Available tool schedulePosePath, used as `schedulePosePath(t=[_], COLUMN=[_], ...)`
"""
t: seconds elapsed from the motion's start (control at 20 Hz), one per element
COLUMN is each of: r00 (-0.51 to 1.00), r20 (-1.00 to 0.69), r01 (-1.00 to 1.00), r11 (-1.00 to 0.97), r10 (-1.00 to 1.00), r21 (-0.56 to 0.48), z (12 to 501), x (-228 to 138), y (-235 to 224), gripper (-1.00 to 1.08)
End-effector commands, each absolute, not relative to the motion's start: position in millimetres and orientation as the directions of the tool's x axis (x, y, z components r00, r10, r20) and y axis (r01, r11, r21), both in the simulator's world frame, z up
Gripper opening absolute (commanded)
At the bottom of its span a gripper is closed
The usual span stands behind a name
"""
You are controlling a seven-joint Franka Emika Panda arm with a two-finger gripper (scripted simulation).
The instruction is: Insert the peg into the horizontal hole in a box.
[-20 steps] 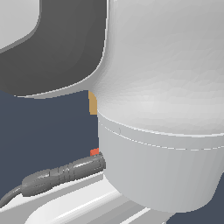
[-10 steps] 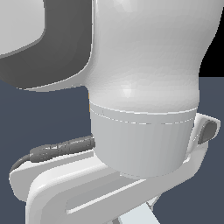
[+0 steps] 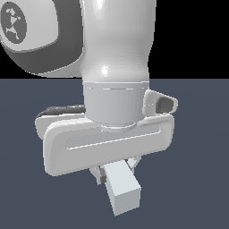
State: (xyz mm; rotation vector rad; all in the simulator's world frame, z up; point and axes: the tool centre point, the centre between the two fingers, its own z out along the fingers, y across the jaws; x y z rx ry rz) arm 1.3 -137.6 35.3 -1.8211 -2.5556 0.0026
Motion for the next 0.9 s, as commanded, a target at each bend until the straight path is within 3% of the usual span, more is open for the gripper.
schedulePosePath(t=[0.0, 0.85], r00=[-0.300, -0.118], r20=[0.000, 0.000], r01=[0.954, 0.993], r11=[0.300, 0.118], r10=[0.954, 0.993], r21=[0.000, 0.000], z=[41.8, 74.1], x=[-4.4, -28.8], y=[-115.0, 36.7], gripper=[-1.00, -1.00])
